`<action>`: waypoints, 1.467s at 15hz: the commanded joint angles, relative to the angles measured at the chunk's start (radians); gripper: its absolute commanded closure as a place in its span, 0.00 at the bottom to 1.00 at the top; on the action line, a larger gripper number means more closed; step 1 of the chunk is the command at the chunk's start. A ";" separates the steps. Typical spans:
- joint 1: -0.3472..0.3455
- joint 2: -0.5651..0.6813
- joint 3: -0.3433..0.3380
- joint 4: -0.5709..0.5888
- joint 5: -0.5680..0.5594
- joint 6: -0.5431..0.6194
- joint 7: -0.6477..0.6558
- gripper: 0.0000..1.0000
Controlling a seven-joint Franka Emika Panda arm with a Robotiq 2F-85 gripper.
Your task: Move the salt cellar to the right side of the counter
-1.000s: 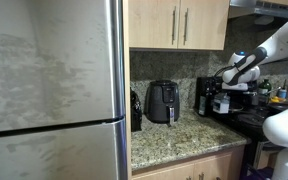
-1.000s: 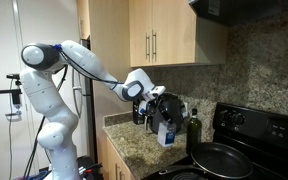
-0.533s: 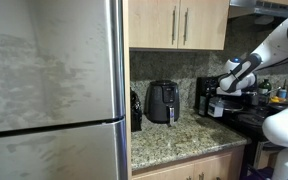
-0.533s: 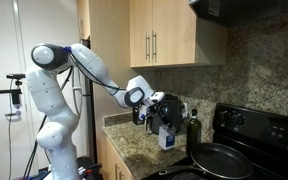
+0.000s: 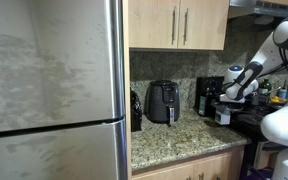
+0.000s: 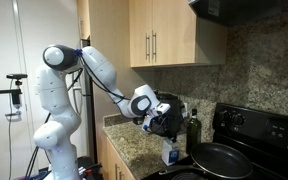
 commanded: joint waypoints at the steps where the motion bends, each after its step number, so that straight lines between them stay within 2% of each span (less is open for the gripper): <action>1: -0.029 0.042 0.025 0.042 -0.134 0.042 0.130 0.63; 5: -0.027 0.054 0.046 0.060 -0.375 0.105 0.392 0.63; 10: -0.023 0.089 0.048 0.093 -0.613 0.058 0.640 0.63; 12: -0.019 0.120 0.041 0.101 -0.675 0.048 0.703 0.63; 17: -0.007 0.157 0.039 0.111 -0.685 0.036 0.740 0.63; 18: -0.006 0.144 0.040 0.102 -0.659 0.029 0.717 0.13; 19: -0.004 0.115 0.042 0.081 -0.610 0.029 0.665 0.11; 21: -0.009 0.057 0.037 0.038 -0.504 0.047 0.546 0.01; 22: -0.009 0.010 0.035 0.019 -0.462 0.044 0.492 0.00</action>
